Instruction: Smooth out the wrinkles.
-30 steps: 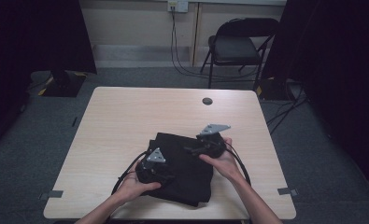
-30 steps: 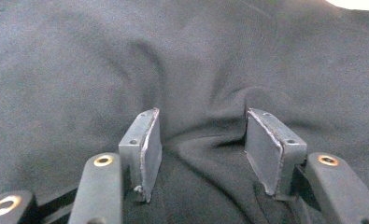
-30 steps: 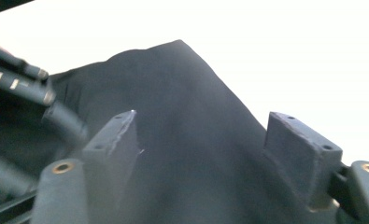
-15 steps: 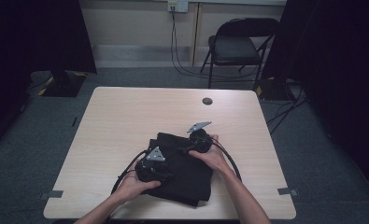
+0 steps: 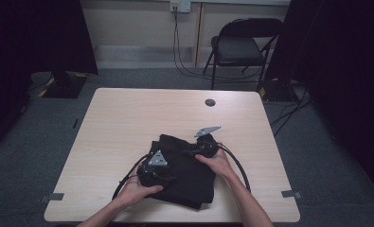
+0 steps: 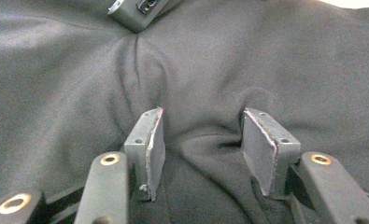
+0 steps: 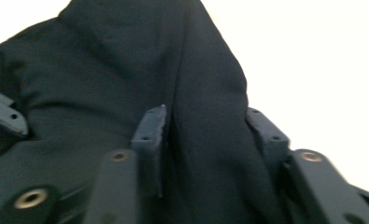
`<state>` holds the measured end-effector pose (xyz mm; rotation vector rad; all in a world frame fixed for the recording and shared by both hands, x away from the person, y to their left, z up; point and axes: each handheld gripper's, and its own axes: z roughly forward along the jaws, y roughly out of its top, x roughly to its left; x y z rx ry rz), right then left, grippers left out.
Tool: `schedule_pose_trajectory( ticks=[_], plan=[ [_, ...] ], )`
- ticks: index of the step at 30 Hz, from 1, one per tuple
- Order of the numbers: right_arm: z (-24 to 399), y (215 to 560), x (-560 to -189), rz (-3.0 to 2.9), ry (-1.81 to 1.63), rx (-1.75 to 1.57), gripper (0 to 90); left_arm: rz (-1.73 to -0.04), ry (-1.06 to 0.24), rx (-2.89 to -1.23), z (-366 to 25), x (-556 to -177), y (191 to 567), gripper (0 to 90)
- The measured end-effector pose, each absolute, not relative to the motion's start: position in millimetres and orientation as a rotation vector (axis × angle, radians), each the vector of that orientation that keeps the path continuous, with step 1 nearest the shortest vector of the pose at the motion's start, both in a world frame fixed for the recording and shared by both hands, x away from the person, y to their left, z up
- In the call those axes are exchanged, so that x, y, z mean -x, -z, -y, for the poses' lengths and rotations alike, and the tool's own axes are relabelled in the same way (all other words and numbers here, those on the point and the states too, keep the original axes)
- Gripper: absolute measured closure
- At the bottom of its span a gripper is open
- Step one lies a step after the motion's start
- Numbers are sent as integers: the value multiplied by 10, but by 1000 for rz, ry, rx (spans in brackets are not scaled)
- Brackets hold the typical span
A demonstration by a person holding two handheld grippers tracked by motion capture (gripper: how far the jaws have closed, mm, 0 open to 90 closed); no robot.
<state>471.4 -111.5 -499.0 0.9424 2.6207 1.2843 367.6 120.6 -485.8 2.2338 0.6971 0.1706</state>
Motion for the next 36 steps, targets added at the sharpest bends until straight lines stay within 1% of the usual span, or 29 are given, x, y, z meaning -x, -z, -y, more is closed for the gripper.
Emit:
schedule_pose_trajectory(
  ticks=[3,7,11,12,16,19,24,31,34,35,36],
  plan=[
    [1122,5001,-4704,-2629,-1316,-964,695,-703,-176,-2239,-1199,-3676,4860,493],
    [1062,4947,-4656,-2620,-1246,-909,733,-703,-180,-2239,-1195,-3680,4864,494],
    [1034,4883,-4653,-2609,-1224,-889,743,-700,-204,-2240,-1183,-3676,4871,497],
    [1050,4834,-4666,-2587,-1256,-903,745,-678,-262,-2244,-1150,-3683,4892,501],
    [1085,4755,-4690,-2547,-1281,-921,746,-709,-274,-2223,-1104,-3760,4903,505],
    [1145,4661,-4696,-2504,-1360,-948,750,-731,-279,-2200,-1085,-3809,4917,507],
    [1113,4517,-4598,-2509,-1412,-882,756,-729,-294,-2207,-1065,-3827,4914,508],
    [1084,4415,-4484,-2503,-1450,-828,762,-730,-306,-2212,-1046,-3915,4899,506],
    [1096,4397,-4470,-2497,-1451,-821,764,-726,-326,-2225,-1038,-3887,4838,482],
    [1105,4396,-4479,-2491,-1451,-823,764,-718,-356,-2234,-1045,-3871,4793,462],
    [1120,4400,-4499,-2488,-1457,-834,764,-714,-352,-2230,-1058,-3864,4753,435]
  ],
)
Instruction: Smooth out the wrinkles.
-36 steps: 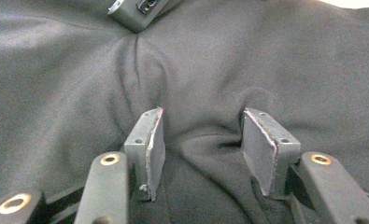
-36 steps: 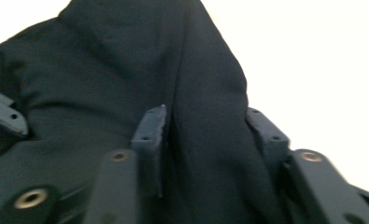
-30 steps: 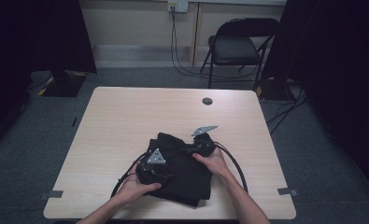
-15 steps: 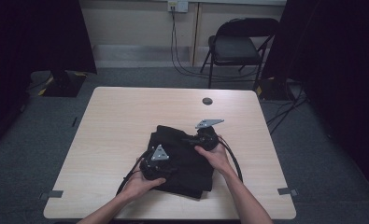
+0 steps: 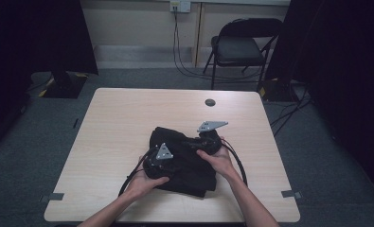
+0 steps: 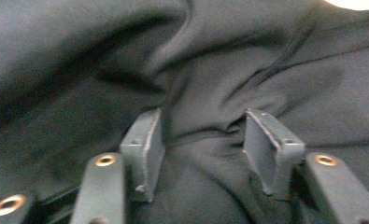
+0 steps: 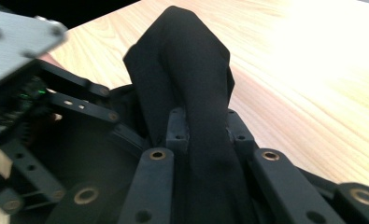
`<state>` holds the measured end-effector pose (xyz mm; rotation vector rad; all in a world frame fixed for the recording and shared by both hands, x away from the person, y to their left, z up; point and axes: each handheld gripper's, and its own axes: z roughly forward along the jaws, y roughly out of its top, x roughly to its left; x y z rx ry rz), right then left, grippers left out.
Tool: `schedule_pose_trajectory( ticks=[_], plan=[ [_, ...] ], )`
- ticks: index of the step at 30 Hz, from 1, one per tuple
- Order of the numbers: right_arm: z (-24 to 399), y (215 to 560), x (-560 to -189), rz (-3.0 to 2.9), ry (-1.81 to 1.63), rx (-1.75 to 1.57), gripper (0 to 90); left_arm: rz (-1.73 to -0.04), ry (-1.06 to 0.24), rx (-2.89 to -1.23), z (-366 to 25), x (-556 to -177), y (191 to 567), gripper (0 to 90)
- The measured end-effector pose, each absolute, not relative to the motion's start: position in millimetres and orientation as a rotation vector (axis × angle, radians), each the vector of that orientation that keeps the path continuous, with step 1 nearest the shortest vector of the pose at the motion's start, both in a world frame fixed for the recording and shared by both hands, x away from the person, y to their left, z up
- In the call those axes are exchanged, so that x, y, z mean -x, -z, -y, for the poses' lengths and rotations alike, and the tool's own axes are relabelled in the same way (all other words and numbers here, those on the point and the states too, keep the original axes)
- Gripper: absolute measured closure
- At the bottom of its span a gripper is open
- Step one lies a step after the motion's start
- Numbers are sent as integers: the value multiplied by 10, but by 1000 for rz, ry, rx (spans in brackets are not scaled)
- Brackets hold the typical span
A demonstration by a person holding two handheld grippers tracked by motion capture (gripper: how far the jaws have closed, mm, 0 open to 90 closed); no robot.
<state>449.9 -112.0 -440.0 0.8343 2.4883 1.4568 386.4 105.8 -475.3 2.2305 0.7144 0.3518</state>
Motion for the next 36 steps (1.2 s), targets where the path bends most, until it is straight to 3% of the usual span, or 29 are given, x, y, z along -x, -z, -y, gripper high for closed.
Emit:
schedule_pose_trajectory(
  ticks=[8,14,21,36],
  plan=[
    [1153,4456,-4598,-2470,-1450,-883,767,-627,-255,-2168,-1347,-3574,4373,403],
    [1163,4459,-4625,-2456,-1436,-900,768,-632,-173,-2221,-1507,-3409,4507,445],
    [1107,4362,-4581,-2450,-1465,-865,813,-680,-236,-2252,-1409,-3540,4688,415],
    [1019,4316,-3972,-2569,-1432,-687,825,-690,-348,-2248,-1303,-3642,4758,426]
  ],
)
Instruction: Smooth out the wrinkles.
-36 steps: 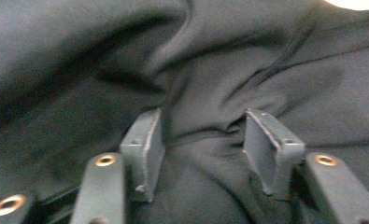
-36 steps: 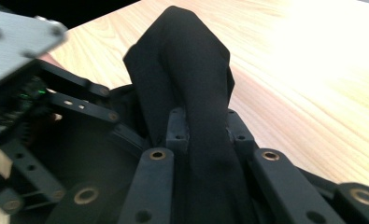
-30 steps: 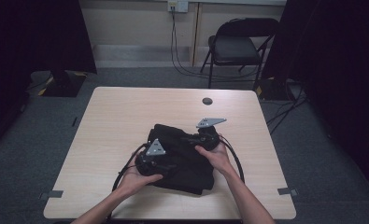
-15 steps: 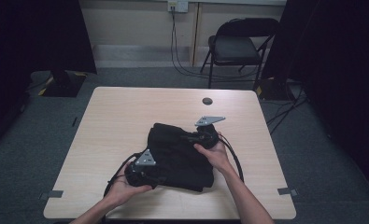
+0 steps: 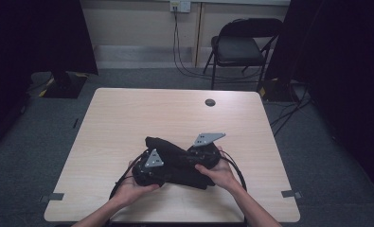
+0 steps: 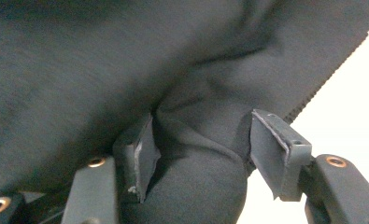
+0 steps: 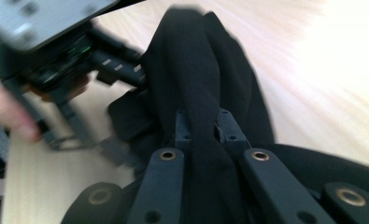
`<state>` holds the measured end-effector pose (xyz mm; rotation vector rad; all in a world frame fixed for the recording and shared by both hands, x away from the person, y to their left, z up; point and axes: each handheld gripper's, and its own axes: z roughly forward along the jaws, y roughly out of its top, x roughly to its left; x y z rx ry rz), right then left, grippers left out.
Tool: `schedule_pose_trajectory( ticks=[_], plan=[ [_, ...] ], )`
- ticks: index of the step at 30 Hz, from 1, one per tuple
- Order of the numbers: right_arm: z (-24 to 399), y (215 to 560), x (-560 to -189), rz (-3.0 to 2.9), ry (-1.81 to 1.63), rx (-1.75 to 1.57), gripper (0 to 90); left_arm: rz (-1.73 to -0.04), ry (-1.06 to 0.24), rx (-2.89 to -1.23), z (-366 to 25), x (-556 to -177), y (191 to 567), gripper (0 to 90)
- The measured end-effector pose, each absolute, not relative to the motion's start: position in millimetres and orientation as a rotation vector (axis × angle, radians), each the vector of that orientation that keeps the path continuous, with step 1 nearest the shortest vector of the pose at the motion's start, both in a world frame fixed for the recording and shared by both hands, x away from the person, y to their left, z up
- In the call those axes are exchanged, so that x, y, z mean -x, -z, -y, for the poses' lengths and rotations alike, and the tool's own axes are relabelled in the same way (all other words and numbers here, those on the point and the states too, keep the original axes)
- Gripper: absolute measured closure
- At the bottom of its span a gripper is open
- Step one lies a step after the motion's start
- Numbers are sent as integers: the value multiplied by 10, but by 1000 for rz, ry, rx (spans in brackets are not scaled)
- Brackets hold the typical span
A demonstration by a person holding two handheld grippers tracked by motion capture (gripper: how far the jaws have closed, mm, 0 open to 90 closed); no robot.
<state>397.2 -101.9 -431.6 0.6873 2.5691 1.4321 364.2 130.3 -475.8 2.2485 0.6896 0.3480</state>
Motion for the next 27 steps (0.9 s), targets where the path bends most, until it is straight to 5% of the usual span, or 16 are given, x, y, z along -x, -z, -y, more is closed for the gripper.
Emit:
schedule_pose_trajectory(
  ticks=[13,21,27],
  plan=[
    [967,4711,-3697,-2625,-1278,-670,816,-672,-324,-2210,-1466,-3547,4657,519],
    [1194,4777,-4003,-2565,-1322,-746,813,-637,-304,-2000,-1694,-3471,4167,583],
    [1149,4734,-3895,-2554,-1293,-760,747,-660,-328,-1974,-1551,-3724,4082,541]
  ],
)
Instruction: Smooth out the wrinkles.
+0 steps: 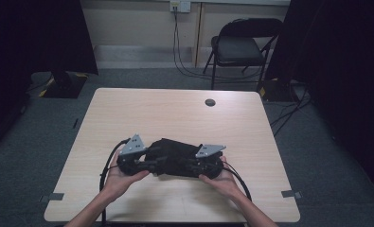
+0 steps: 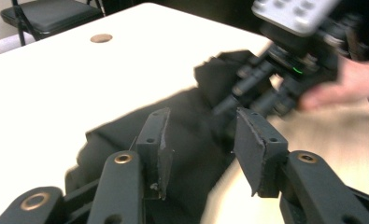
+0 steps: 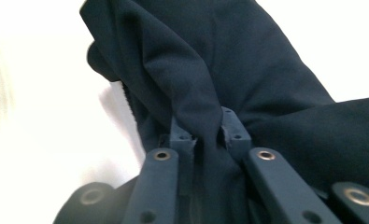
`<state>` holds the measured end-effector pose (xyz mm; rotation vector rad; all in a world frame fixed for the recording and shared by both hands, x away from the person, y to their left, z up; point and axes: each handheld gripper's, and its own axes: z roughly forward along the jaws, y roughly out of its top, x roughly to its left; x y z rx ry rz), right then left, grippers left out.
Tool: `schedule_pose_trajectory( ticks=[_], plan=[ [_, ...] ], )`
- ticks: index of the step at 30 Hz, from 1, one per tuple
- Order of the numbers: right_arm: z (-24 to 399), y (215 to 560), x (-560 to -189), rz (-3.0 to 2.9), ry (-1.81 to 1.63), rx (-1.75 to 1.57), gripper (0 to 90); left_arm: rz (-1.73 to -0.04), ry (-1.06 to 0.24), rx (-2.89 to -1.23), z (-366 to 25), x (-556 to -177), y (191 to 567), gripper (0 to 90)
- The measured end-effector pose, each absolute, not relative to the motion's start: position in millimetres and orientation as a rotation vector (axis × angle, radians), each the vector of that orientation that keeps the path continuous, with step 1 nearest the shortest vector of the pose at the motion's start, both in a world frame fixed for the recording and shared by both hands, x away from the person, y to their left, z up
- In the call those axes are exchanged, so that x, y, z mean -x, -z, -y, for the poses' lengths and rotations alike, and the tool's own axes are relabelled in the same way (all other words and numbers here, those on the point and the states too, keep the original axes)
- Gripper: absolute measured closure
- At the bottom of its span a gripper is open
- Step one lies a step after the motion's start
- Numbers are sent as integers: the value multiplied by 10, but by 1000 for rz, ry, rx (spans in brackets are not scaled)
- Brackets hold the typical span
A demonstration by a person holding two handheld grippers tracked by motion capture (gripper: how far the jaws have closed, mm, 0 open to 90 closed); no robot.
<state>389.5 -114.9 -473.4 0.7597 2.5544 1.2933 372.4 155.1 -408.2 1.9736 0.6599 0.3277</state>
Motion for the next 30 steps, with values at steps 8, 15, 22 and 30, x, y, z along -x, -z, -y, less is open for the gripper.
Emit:
schedule_pose_trajectory(
  ticks=[8,15,22,30],
  plan=[
    [1336,4471,-3711,-2568,-1352,-777,654,-734,-279,-2135,-1394,-3972,4558,476],
    [1460,4247,-3937,-2409,-1379,-890,682,-677,-300,-2210,-1360,-3851,4624,406],
    [1542,4550,-3890,-2451,-1203,-975,477,-668,-263,-2115,-1468,-3883,4470,430],
    [1668,4620,-3742,-2383,-1202,-1017,313,-742,-236,-2152,-1439,-4118,4583,325]
  ],
)
